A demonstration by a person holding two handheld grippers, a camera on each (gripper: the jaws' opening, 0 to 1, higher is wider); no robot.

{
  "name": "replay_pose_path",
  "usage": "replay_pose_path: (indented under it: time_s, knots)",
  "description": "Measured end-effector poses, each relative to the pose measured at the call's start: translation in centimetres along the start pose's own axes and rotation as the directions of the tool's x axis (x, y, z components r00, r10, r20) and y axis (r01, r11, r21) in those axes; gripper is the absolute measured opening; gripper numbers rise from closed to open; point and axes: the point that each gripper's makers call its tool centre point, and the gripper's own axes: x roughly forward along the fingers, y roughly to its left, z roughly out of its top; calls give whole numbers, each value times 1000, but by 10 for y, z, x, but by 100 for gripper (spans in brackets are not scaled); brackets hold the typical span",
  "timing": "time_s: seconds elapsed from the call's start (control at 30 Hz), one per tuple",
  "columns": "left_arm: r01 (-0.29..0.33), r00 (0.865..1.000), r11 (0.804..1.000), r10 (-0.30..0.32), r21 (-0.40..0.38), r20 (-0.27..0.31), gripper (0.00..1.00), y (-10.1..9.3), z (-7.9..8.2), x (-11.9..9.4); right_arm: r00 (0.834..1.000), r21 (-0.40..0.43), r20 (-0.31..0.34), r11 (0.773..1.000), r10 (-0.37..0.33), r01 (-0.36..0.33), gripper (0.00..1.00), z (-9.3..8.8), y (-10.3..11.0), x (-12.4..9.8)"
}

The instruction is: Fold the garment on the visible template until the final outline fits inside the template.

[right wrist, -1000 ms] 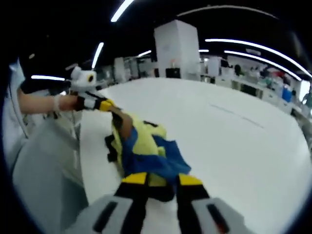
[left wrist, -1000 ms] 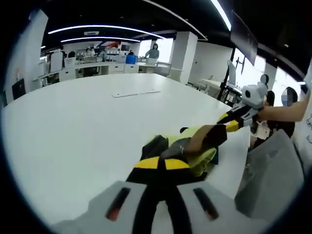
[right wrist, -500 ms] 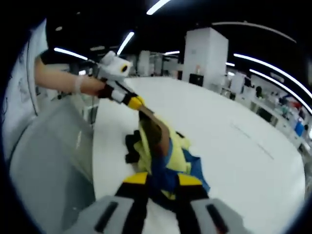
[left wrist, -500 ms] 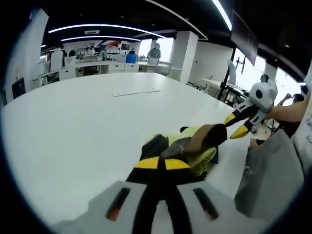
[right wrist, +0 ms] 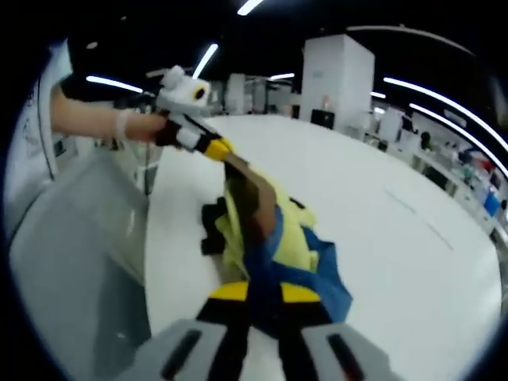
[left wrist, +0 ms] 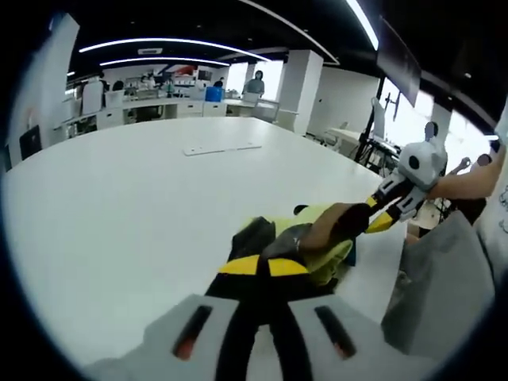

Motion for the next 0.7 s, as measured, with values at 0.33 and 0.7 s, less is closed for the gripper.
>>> replay_pose_path:
  time_s: [0.33,0.7]
  knots:
    - [-1,1000,1000,1,-5,1,0,-1,0,0,999,22,10,999,-32,32,0,3,-11,-2]
    - [16,999,1000,-16,11,29,0,-7,23,-12,981,136,161,987,-110,88,0,46,-37,-46]
